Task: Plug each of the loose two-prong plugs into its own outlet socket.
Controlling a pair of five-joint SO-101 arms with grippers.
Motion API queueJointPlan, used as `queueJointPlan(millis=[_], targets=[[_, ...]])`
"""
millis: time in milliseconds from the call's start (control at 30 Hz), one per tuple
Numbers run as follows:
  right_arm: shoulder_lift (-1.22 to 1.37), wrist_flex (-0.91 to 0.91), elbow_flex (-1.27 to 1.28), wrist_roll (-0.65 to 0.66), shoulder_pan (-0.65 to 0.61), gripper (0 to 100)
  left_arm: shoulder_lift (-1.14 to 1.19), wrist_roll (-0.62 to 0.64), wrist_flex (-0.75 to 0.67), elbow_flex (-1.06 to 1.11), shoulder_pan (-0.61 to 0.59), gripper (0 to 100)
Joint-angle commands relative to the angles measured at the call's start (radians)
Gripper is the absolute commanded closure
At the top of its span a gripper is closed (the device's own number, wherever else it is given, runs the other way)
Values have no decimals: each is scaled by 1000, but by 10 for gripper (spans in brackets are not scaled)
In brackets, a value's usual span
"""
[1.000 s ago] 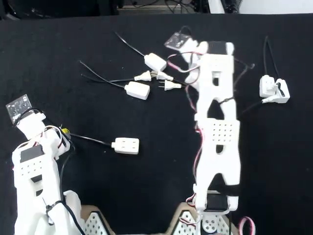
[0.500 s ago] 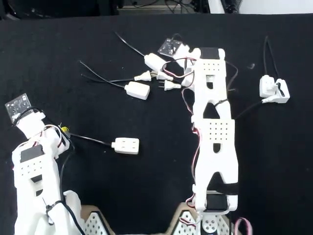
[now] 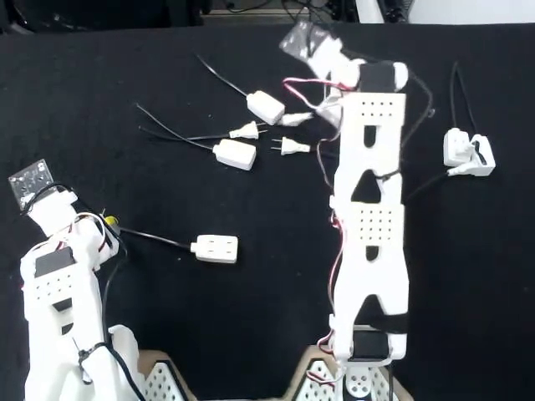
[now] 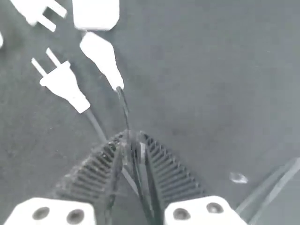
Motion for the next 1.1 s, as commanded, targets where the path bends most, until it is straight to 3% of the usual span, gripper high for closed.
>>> queueJointPlan(millis=[0,333,533,667,800,1067], targets=[[-165,35,-8,-51,46,988,-11,3,-20,-2,2,786],[-414,8,334,-46,64,981,-11,3,-20,-2,2,786],[-351,-265,625,-55,12,768,-11,3,-20,-2,2,786],[-278,-387,691,-55,-29,755,-11,3,-20,-2,2,786],[-231,-336,694,-41,-72,758,-11,3,-20,-2,2,786],[-157,-258,688,117,-100,756,-11,3,-20,-2,2,786]])
